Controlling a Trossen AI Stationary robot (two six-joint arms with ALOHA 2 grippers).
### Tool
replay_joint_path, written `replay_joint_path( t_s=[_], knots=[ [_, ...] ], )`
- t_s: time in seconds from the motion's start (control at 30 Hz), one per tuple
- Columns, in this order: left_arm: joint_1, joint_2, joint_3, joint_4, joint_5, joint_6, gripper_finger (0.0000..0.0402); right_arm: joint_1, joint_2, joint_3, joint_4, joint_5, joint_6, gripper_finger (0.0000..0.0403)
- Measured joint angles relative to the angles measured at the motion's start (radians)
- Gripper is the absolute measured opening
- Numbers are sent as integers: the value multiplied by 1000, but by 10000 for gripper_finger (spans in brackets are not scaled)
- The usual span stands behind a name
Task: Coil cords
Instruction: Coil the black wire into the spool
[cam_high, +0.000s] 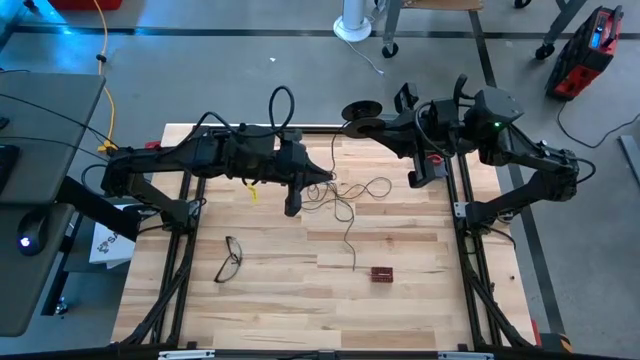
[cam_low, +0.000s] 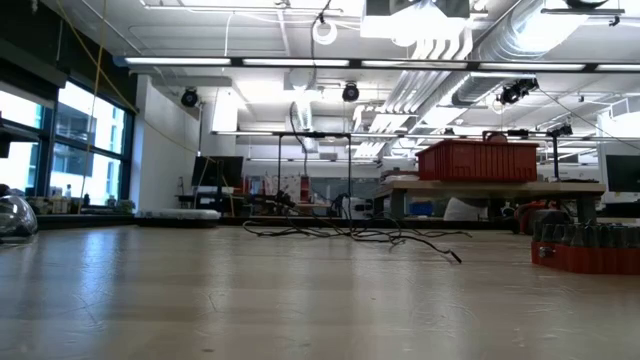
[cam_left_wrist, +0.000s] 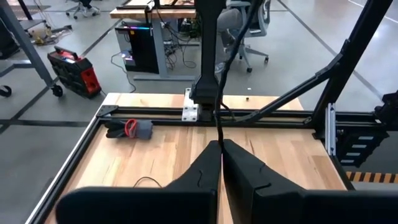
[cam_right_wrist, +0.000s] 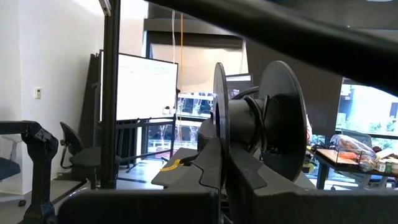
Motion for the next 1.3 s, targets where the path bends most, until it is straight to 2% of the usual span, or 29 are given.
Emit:
replay_joint_path(
  t_s=[0.2, 0.3, 0.4, 0.53, 0.6, 0.87, 1.3],
  knots=[
    [5, 0, 0, 6, 25, -3, 1, 0, 0, 0, -11, -10, 39, 0],
    [25, 5, 0, 36, 70, 27, 1, 0, 9, 1, -14, -111, 96, 0],
    [68, 19, 0, 94, 142, 41, 1, 6, 33, 1, -14, -193, 148, 0],
    [119, 49, 0, 150, 294, 4, 0, 35, 73, 1, 5, -220, 167, 0],
    [128, 63, 0, 163, 338, -4, 0, 47, 94, 1, 30, -221, 168, 0],
    [122, 74, 2, 230, 384, 62, 0, 67, 144, 1, 56, -250, 191, 0],
    [128, 91, 173, 222, 382, 245, 0, 68, 161, 1, 113, -286, 260, 0]
  ],
)
